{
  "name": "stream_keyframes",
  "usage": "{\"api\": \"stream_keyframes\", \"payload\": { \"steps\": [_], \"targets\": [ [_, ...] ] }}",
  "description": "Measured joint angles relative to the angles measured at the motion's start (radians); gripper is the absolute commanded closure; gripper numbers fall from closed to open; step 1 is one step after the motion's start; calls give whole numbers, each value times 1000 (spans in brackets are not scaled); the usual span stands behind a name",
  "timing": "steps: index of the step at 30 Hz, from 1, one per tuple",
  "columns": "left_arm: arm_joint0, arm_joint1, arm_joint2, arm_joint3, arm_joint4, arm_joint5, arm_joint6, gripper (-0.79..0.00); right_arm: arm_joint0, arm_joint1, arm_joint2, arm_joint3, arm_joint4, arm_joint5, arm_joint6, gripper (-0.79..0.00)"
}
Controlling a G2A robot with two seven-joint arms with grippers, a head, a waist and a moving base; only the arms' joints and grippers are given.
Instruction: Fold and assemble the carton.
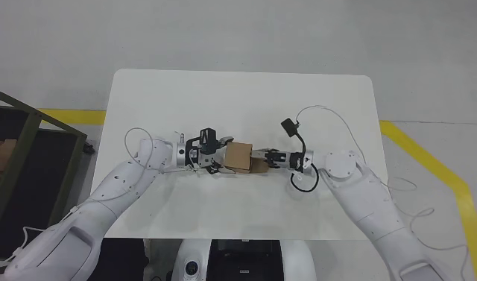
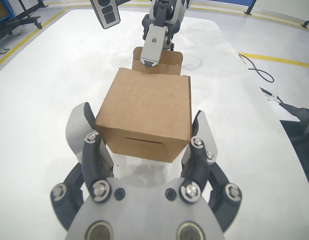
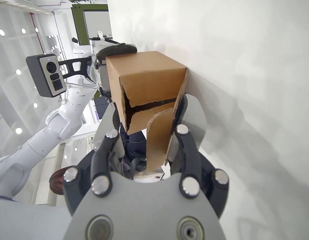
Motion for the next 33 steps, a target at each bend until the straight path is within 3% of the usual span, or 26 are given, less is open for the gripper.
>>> {"api": "stream_keyframes", "payload": {
  "steps": [7,11,15,18,22,33],
  "targets": [
    [0,0,0,-2,0,1,-5,-680,-15,5,7,-59,-24,30,-8,-542],
    [0,0,-1,3,-2,1,-6,-677,-36,9,21,-69,1,10,-9,-785],
    [-1,-1,-1,5,-2,-1,-8,-671,-55,11,40,-48,76,-36,21,-785],
    [-1,-1,0,6,-2,-2,-8,-671,-59,11,47,-32,118,-74,39,-579],
    [-2,-2,1,8,-1,-3,-10,-668,-57,9,47,-15,155,-118,55,-391],
    [-4,-3,2,11,1,1,-14,-665,-32,-9,12,46,233,-188,69,-351]
  ]
}}
